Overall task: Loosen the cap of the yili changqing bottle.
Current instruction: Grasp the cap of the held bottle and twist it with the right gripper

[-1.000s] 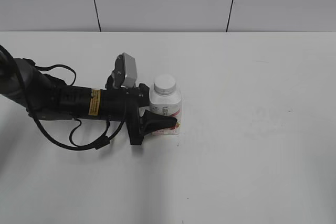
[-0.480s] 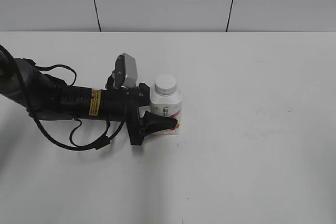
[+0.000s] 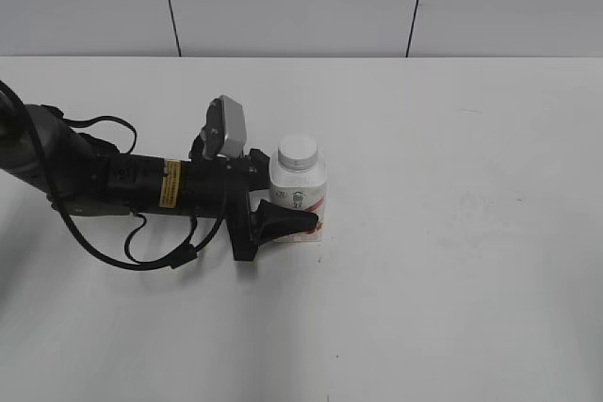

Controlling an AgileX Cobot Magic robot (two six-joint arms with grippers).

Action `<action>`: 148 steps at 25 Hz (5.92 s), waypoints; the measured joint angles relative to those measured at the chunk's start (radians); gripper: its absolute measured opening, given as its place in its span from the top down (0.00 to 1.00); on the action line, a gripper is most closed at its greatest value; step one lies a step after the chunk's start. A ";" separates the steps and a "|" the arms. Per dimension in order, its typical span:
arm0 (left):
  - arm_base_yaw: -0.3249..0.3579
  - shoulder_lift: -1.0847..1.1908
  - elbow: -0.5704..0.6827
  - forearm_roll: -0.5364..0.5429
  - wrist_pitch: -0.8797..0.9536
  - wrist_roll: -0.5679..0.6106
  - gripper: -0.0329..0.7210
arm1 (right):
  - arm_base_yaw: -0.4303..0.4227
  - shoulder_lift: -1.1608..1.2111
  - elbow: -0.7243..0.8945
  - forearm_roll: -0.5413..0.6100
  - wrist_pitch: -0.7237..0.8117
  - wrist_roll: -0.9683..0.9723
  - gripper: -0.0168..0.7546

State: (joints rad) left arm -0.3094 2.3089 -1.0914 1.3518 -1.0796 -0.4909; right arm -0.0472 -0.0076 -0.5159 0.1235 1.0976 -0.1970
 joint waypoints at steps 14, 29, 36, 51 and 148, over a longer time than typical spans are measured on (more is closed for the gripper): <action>0.000 0.000 0.000 0.001 -0.001 0.000 0.38 | 0.000 0.000 0.000 0.000 0.000 0.000 0.27; 0.000 0.000 0.000 0.002 -0.004 0.000 0.41 | 0.000 0.000 0.000 0.018 -0.001 0.004 0.27; 0.000 0.000 0.000 0.004 -0.004 0.000 0.41 | 0.000 0.192 -0.006 0.112 -0.024 0.037 0.27; 0.000 0.000 0.000 0.004 -0.005 0.000 0.41 | 0.000 0.899 -0.319 0.196 -0.022 0.041 0.27; 0.000 0.000 -0.001 0.012 -0.011 0.000 0.42 | 0.648 2.090 -1.182 0.167 -0.063 0.471 0.40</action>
State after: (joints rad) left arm -0.3094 2.3089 -1.0922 1.3643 -1.0904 -0.4909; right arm 0.6010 2.0822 -1.6975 0.2909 1.0350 0.2744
